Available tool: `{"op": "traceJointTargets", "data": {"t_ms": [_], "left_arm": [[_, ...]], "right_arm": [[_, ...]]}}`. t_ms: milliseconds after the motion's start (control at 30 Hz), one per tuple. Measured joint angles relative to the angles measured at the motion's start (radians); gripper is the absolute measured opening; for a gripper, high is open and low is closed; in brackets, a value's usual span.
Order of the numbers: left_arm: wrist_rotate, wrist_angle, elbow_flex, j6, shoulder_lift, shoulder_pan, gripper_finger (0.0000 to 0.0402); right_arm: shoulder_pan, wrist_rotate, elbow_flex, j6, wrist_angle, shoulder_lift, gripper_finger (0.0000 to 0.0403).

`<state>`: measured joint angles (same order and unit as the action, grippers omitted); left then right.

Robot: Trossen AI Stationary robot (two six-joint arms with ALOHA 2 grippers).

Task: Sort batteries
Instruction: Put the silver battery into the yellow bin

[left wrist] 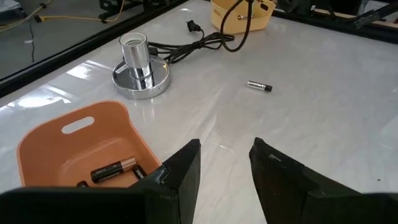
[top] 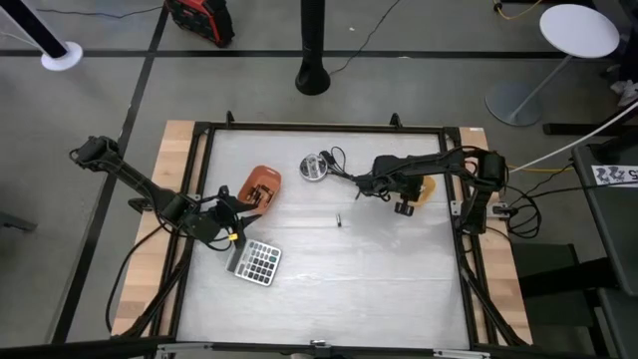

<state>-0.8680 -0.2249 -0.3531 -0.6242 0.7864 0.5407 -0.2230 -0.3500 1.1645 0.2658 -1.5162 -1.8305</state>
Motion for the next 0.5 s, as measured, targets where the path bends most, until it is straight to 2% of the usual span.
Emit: {"op": "traceJointTargets", "data": {"t_ms": [133, 233, 333, 500], "left_arm": [[0.0, 0.0, 0.0, 0.0, 0.0, 0.0, 0.013], [0.0, -0.001, 0.0, 0.002, 0.0, 0.0, 0.013], [0.0, -0.001, 0.0, 0.008, 0.0, 0.0, 0.013], [-0.018, 0.005, 0.0, 0.067, 0.0, 0.0, 0.013]], "right_arm": [[0.0, -0.002, 0.004, 0.048, 0.0, 0.008, 0.0111], [0.001, -0.046, 0.026, 0.049, 0.002, 0.052, 0.0105], [0.001, -0.082, 0.042, 0.051, 0.029, 0.126, 0.0105], [0.001, -0.08, 0.044, 0.052, 0.161, 0.289, 0.0104]]}}
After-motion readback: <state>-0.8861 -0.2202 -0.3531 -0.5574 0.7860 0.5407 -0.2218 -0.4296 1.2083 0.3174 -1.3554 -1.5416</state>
